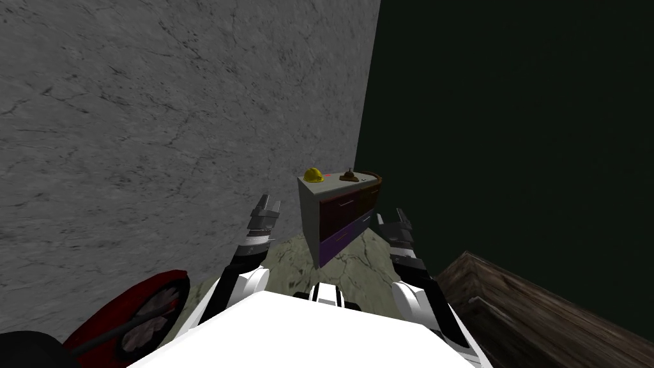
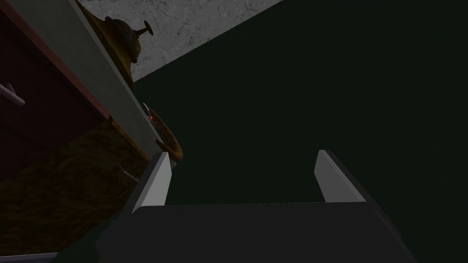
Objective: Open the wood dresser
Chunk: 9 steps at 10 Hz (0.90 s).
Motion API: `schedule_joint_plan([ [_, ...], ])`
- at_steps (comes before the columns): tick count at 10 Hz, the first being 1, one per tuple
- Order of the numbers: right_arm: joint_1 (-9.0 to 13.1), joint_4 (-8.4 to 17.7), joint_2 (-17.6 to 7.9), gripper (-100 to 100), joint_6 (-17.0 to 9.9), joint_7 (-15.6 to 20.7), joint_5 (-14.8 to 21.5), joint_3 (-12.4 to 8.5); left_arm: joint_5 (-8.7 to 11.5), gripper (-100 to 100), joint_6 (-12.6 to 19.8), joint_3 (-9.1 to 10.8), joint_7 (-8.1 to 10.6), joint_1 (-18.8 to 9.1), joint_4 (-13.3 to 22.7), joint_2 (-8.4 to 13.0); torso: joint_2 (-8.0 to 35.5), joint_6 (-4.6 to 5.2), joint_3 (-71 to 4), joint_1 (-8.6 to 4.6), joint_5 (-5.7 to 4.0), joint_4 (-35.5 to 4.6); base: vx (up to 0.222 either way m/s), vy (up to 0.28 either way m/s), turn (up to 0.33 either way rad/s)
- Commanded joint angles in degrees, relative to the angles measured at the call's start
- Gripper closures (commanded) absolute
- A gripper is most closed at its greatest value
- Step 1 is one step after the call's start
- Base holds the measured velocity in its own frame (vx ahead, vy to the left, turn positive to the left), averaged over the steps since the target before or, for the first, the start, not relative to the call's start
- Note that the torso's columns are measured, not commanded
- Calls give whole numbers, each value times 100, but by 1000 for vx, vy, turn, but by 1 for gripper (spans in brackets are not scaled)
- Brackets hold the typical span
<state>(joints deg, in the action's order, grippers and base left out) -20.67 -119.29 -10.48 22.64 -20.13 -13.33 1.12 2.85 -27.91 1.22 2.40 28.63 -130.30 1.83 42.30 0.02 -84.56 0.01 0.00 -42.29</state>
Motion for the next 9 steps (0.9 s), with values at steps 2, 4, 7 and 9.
schedule_joint_plan([
  [2, 172, 233, -82, -100, -65, -613, -256, 120, 0, 0, 0, 0, 0, 0, 0, 0, -3, 0, -2, -1, 0, 1, 22, -50, 91],
  [4, 264, 353, -113, -100, -101, -948, -380, 179, 0, 0, 0, 0, 0, 0, 0, 0, -2, 0, -1, 1, 0, 1, 22, -55, 100],
  [7, 358, 479, -141, -100, -138, -1388, -506, 239, 0, 0, 0, 0, 0, 0, 0, 0, 3, 0, 2, 9, 2, -1, 14, -37, 59],
  [9, 455, 611, -165, -100, -177, -1695, -635, 301, 0, 0, 0, 0, 0, 0, 0, 0, -2, -1, -1, -3, -1, 0, 14, -50, 125],
])
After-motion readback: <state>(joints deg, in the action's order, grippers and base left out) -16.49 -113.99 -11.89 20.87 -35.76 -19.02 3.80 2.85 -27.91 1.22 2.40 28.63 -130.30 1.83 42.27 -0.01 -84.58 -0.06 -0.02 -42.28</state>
